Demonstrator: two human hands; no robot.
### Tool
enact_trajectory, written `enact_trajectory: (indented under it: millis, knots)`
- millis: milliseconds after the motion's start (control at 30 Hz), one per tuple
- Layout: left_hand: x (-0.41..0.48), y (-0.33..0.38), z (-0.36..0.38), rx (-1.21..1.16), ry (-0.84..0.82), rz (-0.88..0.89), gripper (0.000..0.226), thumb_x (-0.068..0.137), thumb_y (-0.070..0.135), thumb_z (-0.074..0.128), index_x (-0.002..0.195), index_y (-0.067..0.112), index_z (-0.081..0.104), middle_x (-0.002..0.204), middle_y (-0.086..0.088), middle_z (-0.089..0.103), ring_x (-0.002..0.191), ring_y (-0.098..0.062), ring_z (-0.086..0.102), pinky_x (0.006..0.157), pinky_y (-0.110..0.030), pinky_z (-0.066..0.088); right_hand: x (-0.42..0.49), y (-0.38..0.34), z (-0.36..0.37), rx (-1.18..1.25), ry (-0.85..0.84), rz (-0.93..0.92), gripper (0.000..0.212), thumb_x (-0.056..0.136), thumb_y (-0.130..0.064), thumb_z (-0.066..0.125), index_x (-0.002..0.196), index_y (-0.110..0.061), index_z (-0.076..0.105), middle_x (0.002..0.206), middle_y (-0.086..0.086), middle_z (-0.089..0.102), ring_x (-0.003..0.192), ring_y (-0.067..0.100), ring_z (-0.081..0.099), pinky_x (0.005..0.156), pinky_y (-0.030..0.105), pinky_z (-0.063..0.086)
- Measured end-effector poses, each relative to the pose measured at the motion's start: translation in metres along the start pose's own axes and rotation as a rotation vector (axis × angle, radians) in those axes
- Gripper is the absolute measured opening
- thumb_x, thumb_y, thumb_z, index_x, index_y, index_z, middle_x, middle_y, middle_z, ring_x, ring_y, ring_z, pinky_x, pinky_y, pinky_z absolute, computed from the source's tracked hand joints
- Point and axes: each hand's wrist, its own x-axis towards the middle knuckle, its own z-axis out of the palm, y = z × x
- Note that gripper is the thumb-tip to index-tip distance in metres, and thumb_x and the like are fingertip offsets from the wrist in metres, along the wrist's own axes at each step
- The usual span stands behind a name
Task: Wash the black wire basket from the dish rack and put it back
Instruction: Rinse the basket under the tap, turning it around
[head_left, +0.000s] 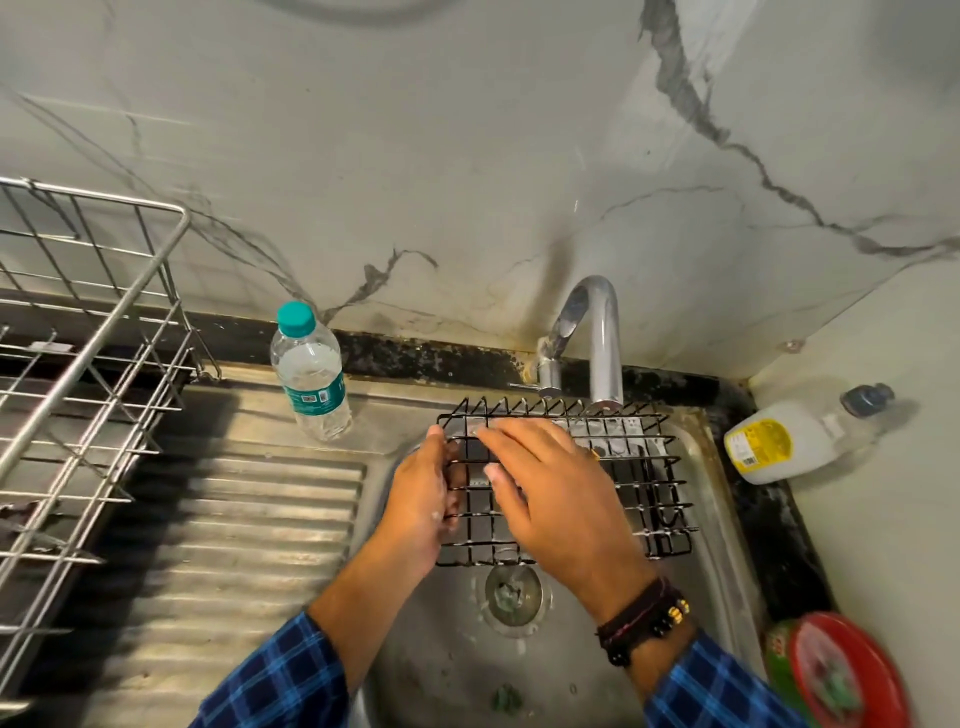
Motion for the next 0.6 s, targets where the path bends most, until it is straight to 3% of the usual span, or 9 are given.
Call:
enact_trajectory:
  millis: [167,400,500,600]
  knots:
    - [0.0,0.005,-0.018,0.011,0.068,-0.017,0.041,0.103,0.051,0.041,0.098,0.017,0.063,0.062,0.004,0.044,0.044,-0.007,0.032,0.038,-0.019,0.022,-0.015,0.022,0.002,-0.07,0.093,0.295,0.043,0.1,-0.051,0.03,0.127,-0.031,0.057,0.13,-0.007,0.055,0.124,0.014,0.049,0.1,0.046,0.048]
    - [-0.009,-0.009,-0.028,0.036,0.095,-0.023,0.042,0.103,0.052,0.04,0.1,0.016,0.062,0.066,0.002,0.046,0.05,-0.009,0.035,0.044,-0.024,0.025,-0.017,0.04,0.009,0.017,0.119,0.369,0.028,0.1,-0.044,0.039,0.112,-0.028,0.059,0.114,-0.008,0.049,0.102,0.009,0.048,0.084,0.031,0.054]
    - [-0.011,-0.012,-0.036,-0.012,0.11,-0.063,0.042,0.103,0.053,0.041,0.1,0.017,0.063,0.075,0.0,0.05,0.056,-0.01,0.035,0.045,-0.023,0.024,-0.023,0.041,0.006,0.083,0.027,0.237,0.037,0.101,-0.043,0.035,0.125,-0.027,0.058,0.125,-0.009,0.052,0.116,0.007,0.043,0.101,0.03,0.045]
    - [-0.012,-0.011,-0.04,-0.052,0.131,-0.046,0.039,0.103,0.052,0.041,0.096,0.019,0.061,0.069,0.003,0.046,0.054,-0.01,0.033,0.044,-0.022,0.022,-0.028,0.04,0.008,0.146,-0.128,0.119,0.047,0.103,-0.047,0.03,0.145,-0.033,0.043,0.149,-0.012,0.041,0.14,0.005,0.029,0.12,0.032,0.024]
